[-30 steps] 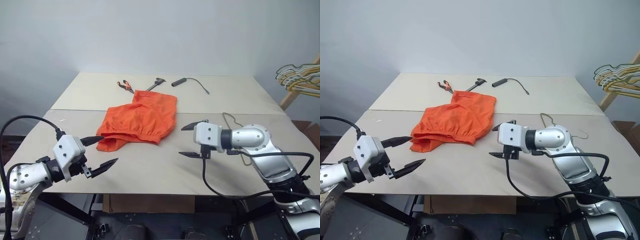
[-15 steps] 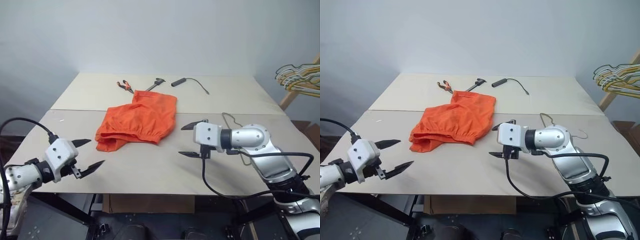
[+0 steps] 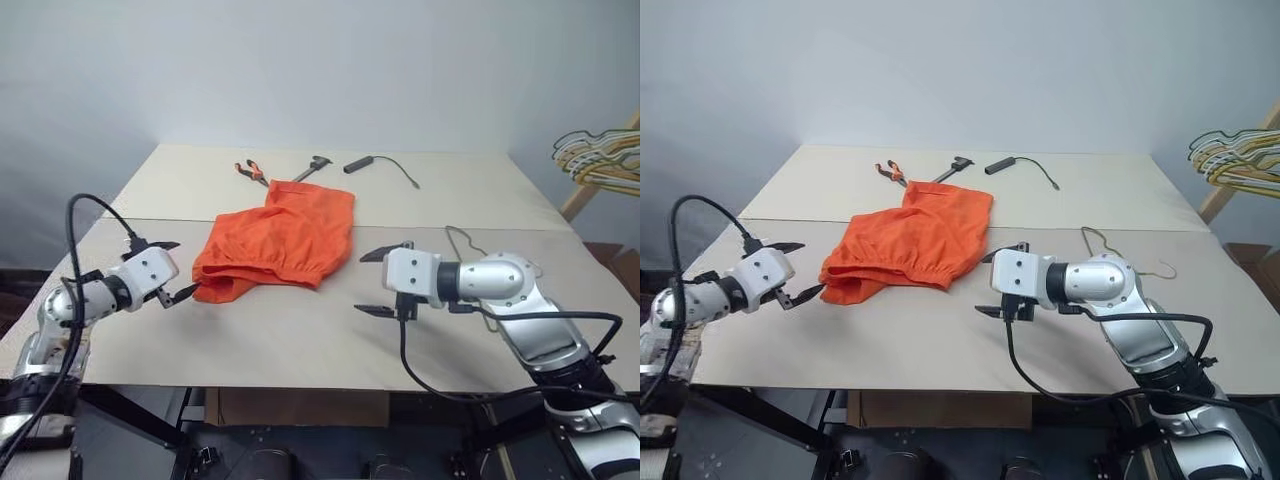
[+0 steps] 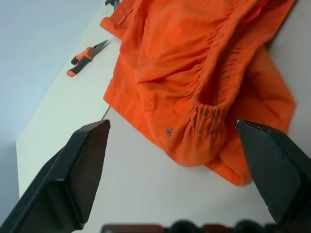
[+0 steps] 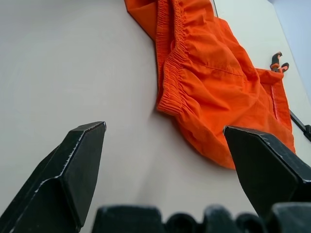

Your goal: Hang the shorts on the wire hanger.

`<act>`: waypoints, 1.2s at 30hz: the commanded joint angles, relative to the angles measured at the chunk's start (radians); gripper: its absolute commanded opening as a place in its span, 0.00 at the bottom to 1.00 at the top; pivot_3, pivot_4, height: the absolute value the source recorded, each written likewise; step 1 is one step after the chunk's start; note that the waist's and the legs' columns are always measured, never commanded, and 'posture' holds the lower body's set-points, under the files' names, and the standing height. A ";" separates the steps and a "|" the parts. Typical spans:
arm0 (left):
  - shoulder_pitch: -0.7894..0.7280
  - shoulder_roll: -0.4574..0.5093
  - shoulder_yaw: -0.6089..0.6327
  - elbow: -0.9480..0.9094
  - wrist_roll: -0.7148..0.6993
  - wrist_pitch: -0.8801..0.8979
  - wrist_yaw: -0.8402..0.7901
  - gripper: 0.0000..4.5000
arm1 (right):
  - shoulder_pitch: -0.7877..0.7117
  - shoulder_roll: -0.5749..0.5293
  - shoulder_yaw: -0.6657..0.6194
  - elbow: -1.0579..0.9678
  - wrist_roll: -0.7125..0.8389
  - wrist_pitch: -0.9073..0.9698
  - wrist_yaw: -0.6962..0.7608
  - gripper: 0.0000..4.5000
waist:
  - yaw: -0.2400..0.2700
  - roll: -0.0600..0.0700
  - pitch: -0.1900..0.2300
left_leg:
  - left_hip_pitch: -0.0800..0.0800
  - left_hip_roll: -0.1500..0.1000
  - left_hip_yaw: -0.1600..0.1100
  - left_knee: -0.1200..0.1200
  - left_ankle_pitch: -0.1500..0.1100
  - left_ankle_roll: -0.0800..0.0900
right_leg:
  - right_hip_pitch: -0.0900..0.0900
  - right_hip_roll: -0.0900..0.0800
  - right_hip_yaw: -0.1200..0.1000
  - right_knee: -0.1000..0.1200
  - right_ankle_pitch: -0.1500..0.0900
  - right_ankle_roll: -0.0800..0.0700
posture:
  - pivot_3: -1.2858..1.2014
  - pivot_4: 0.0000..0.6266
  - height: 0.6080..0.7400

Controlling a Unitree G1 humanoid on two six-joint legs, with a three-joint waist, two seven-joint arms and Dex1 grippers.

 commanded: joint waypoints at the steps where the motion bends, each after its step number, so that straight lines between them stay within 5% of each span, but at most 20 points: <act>1: -0.065 -0.025 0.001 0.078 -0.042 -0.044 -0.023 0.91 | -0.004 -0.008 -0.021 -0.037 -0.001 0.010 -0.013 1.00 | -0.001 0.000 0.000 | 0.000 0.000 0.000 0.000 0.000 0.000 | 0.000 0.000 0.000 0.000 0.000 0.000 | 0.56 0.00 1.00; 14: -0.203 -0.092 -0.091 0.316 0.055 -0.177 0.060 0.01 | -0.002 0.009 -0.019 -0.037 0.001 0.025 -0.037 1.00 | 0.001 -0.001 -0.001 | -0.001 0.000 0.000 0.001 0.000 0.000 | 0.000 0.000 0.000 0.001 0.000 0.000 | 0.56 0.00 1.00; 19: -0.196 -0.103 -0.087 0.237 0.002 -0.156 0.000 0.01 | 0.003 0.002 -0.022 -0.041 -0.001 0.027 -0.040 1.00 | 0.000 -0.002 -0.001 | -0.001 0.000 0.000 0.002 0.000 0.000 | 0.000 0.000 0.000 0.000 0.001 0.001 | 0.56 0.00 1.00; 30: -0.016 -0.055 -0.138 -0.582 -0.225 0.397 -0.247 0.01 | 0.010 -0.012 -0.041 -0.037 -0.012 0.034 -0.061 1.00 | -0.031 -0.002 -0.001 | -0.002 0.000 -0.001 0.004 0.000 0.000 | 0.000 0.000 0.001 0.001 0.001 0.001 | 0.55 0.00 1.00; 36: -0.012 -0.209 -0.296 -0.618 -0.115 0.582 -0.113 0.01 | 0.005 -0.033 -0.052 -0.012 -0.024 0.023 -0.078 1.00 | -0.046 -0.001 -0.001 | 0.000 0.000 -0.002 0.004 0.000 0.000 | 0.002 0.001 0.001 0.001 0.000 0.001 | 0.55 0.00 1.00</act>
